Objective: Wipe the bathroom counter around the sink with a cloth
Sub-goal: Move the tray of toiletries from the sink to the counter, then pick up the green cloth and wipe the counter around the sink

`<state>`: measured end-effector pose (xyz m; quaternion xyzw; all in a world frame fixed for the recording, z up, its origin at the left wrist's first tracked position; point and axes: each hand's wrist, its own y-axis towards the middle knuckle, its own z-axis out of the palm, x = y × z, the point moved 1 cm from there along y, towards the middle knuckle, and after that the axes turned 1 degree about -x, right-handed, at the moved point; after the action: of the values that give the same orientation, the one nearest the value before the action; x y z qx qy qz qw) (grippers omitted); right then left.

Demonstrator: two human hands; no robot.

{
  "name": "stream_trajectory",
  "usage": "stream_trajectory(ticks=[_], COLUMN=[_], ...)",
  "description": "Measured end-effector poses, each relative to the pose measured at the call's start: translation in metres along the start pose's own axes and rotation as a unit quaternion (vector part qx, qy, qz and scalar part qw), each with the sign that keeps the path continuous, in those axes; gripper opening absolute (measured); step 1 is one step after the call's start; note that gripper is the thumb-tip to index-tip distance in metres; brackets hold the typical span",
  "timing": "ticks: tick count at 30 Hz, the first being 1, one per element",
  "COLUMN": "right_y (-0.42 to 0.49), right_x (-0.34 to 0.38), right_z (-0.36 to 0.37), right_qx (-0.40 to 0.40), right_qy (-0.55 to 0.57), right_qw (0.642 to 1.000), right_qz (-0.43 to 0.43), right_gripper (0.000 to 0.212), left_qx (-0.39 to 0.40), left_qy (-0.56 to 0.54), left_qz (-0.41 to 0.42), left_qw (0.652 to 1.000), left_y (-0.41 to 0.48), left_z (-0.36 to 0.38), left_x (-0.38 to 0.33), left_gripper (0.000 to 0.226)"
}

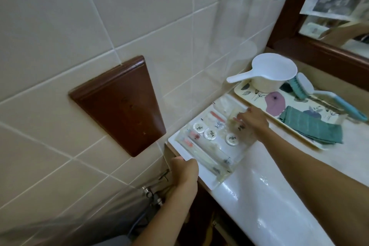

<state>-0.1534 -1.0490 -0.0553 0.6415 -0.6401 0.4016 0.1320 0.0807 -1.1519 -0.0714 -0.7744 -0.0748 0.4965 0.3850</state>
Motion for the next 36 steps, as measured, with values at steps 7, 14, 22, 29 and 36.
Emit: stream_trajectory(ticks=[7, 14, 22, 29, 36], right_y=[0.004, -0.017, -0.015, 0.048, 0.082], right_x=[0.005, -0.021, -0.099, -0.129, -0.132], right_z=[0.004, -0.032, -0.117, -0.171, -0.167], right_qx=[0.019, -0.012, -0.164, -0.139, -0.072], right_qy=[-0.024, 0.062, 0.019, -0.236, -0.361], right_qw=[0.999, 0.996, 0.984, 0.958, 0.928], right_qz=[-0.027, -0.058, -0.061, -0.082, -0.064], right_gripper=[0.046, 0.046, 0.028, 0.043, 0.043], left_qx=[-0.018, -0.122, 0.163, 0.176, 0.174], left_qy=[0.014, 0.094, 0.231, 0.465, 0.467], left_qz=[0.015, 0.088, 0.507, 0.581, 0.581], left_qw=[1.000, 0.984, 0.814, 0.645, 0.643], left_y=[0.000, -0.021, -0.090, -0.067, -0.060], left_z=[0.001, 0.026, 0.132, 0.179, 0.183], left_x=[-0.005, -0.003, 0.026, 0.071, 0.073], left_gripper=[0.016, 0.074, 0.033, 0.047, 0.046])
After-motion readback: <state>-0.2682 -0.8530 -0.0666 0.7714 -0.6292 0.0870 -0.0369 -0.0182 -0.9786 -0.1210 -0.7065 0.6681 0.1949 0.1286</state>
